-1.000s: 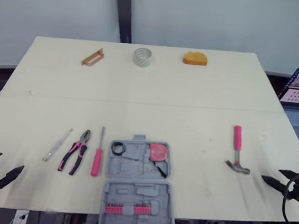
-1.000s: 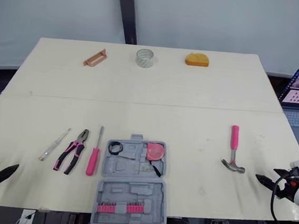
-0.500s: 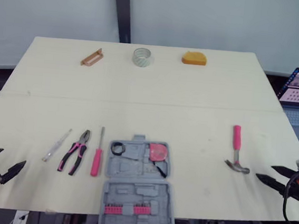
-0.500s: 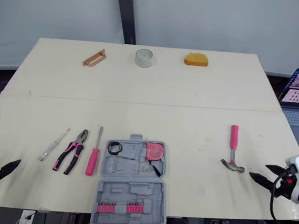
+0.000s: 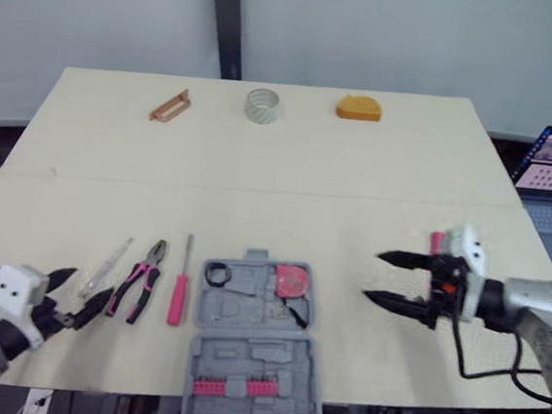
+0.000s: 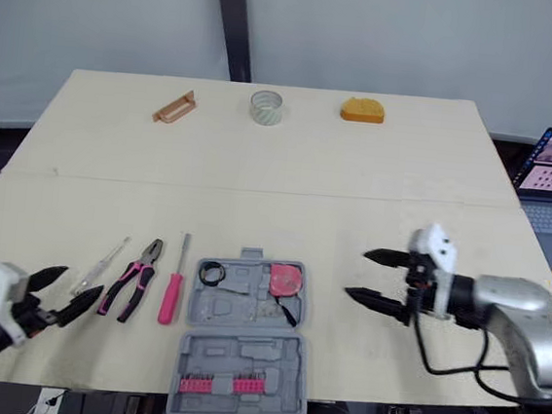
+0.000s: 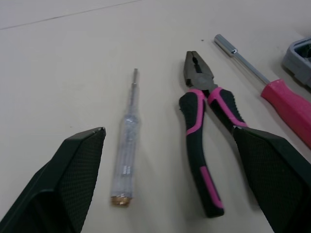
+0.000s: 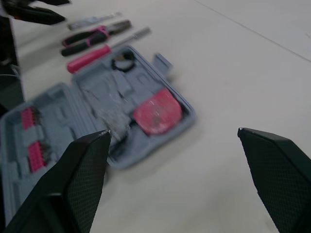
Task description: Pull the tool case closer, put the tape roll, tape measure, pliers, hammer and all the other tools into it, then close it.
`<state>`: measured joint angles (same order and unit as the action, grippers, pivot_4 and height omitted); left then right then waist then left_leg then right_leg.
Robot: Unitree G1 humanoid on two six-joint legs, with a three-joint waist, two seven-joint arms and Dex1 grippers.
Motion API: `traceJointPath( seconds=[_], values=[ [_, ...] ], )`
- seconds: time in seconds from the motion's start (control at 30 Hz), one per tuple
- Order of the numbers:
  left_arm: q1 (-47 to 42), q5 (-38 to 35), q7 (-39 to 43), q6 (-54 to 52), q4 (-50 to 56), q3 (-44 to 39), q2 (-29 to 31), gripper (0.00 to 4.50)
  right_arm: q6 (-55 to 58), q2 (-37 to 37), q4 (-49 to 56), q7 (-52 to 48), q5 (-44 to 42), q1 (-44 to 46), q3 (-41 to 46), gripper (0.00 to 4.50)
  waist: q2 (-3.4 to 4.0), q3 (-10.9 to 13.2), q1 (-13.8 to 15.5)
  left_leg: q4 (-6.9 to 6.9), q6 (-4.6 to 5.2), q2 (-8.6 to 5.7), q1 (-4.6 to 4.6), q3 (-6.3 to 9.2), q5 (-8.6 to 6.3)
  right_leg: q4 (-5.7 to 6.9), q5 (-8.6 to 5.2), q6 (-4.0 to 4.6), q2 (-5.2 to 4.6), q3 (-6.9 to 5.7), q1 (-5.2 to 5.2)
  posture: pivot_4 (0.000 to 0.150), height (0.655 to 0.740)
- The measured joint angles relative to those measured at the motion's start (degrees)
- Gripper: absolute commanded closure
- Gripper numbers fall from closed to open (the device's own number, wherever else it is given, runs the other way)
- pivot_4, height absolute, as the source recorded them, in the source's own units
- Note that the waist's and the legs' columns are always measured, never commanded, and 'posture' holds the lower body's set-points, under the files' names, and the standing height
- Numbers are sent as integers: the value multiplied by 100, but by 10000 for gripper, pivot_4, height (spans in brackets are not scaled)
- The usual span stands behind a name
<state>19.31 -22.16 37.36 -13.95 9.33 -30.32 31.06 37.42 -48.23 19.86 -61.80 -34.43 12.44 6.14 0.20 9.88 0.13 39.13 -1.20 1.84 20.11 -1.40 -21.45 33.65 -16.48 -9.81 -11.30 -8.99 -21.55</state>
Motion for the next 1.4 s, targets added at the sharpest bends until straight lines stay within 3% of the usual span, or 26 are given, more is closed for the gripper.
traceJointPath(
  seconds=[0.33, 0.77, 1.4],
  values=[
    [-177, 158, -1241, -1465, 1235, 801, -379, 0, 161, 621, 227, 191, 126, 1079, -1098, 916, -5, -1, 72, 8, 0, -2, 0, 1, 0, 4, 1, 0, 0, 2, 0, 1500, 7400],
    [-999, 506, -1452, -2224, 1008, 1268, -41, 0, 64, 847, 93, 214, 308, 1324, -1464, 916, -5, -2, 104, 8, 0, -2, 0, 1, 1, 5, 1, 1, 2, 1, -1, 1500, 7400],
    [-1240, 889, -1660, -2603, 772, 1639, -47, 0, 23, 828, 233, 231, 307, 1340, -1471, 916, -5, -2, 113, 8, -1, -2, 0, 1, 1, 6, 1, 1, 1, 1, -1, 1500, 7400]
  ],
)
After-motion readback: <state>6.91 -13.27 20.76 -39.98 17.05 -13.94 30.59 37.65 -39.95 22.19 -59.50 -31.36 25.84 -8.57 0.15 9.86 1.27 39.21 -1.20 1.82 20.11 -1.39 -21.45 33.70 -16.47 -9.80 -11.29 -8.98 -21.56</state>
